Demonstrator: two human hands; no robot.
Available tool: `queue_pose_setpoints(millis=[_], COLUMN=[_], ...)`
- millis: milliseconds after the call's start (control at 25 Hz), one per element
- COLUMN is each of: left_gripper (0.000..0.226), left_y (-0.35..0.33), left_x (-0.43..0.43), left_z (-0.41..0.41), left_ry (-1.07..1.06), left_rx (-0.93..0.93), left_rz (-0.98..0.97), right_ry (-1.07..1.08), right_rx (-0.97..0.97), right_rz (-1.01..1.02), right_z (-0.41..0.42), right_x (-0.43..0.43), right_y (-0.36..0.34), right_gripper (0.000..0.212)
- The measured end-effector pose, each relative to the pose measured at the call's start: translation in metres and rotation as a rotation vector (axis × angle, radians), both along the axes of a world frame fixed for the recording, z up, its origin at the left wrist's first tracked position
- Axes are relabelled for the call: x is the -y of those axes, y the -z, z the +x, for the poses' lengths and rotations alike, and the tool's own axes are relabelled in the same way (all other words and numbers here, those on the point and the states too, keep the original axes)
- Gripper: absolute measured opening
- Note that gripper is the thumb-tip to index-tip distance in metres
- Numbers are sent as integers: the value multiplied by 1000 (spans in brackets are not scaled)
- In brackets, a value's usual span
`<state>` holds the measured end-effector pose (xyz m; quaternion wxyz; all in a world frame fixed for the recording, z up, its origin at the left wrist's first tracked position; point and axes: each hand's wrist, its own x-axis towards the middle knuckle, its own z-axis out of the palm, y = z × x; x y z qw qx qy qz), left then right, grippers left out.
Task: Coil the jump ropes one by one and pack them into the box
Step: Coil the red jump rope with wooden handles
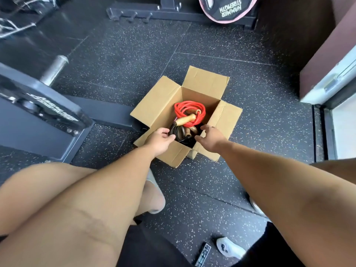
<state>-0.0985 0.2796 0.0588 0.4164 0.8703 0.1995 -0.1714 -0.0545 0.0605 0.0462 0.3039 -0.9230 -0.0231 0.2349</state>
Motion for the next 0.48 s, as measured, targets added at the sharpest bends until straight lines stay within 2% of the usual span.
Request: queue_pose_setpoints(millis=[360, 480], left_gripper=[44, 40], left_y=[4, 4], left_x=[6, 4], left_z=[-3, -16], left_ry=[-84, -79], left_rx=[48, 43], left_rz=[-56, -14], right_ry=[-2, 13], right_rx=[-82, -95], right_rz=[-42, -37], right_z=[-11, -10], right_x=[9, 10], right_y=[18, 25], right_gripper=[61, 61])
